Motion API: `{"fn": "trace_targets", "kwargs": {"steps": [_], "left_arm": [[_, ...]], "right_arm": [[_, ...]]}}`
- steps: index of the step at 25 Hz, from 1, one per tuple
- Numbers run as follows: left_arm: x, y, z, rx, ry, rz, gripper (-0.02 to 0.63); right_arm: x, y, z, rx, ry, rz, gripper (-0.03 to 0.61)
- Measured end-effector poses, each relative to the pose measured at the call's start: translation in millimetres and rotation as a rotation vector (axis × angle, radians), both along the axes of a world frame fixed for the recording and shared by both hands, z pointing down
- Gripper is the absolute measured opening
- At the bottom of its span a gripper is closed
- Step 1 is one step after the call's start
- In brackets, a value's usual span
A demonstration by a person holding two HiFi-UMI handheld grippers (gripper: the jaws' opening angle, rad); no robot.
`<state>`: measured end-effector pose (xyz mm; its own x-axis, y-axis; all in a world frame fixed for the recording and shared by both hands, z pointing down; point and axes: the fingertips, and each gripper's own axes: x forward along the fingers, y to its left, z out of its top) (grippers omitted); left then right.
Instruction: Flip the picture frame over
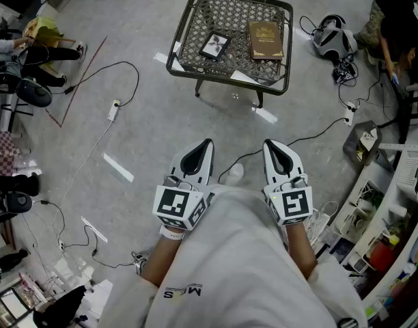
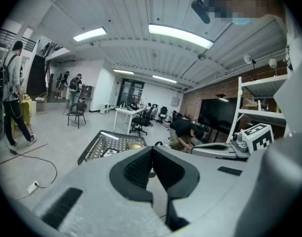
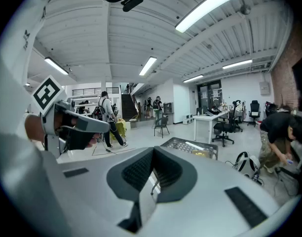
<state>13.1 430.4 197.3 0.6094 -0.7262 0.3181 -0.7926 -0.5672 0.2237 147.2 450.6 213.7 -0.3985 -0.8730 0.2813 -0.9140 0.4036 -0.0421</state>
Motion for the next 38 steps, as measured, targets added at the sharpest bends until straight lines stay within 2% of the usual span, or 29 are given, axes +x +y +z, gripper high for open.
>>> {"fn": "trace_targets", "kwargs": {"steps": [11, 14, 20, 24, 29, 38], "left_arm": [[11, 21, 2, 0.011, -0.016, -0.025, 0.025], [8, 15, 2, 0.006, -0.021, -0.024, 0.025], [-11, -15, 16, -0.033, -0.007, -0.064, 0.025], [-25, -66, 30, -0.063, 0.022, -0.079, 0.025], [-46, -164, 26, -0.072, 0.053, -0.079, 0.025], [-85, -316, 17, -0.094, 0.081, 0.013, 0.025]], "right_arm": [[24, 17, 11, -0.018, -0.074, 0.016, 0.017], [18, 9, 10, -0.009, -0.109, 0.007, 0.017], [-3, -30, 16, -0.022, -0.108, -0.025, 0.017], [-20, -82, 20, -0.033, -0.092, -0.047, 0.017], [-39, -171, 13, -0.044, -0.036, -0.059, 0.017], [-84, -317, 10, -0.092, 0.018, -0.054, 0.018]]}}
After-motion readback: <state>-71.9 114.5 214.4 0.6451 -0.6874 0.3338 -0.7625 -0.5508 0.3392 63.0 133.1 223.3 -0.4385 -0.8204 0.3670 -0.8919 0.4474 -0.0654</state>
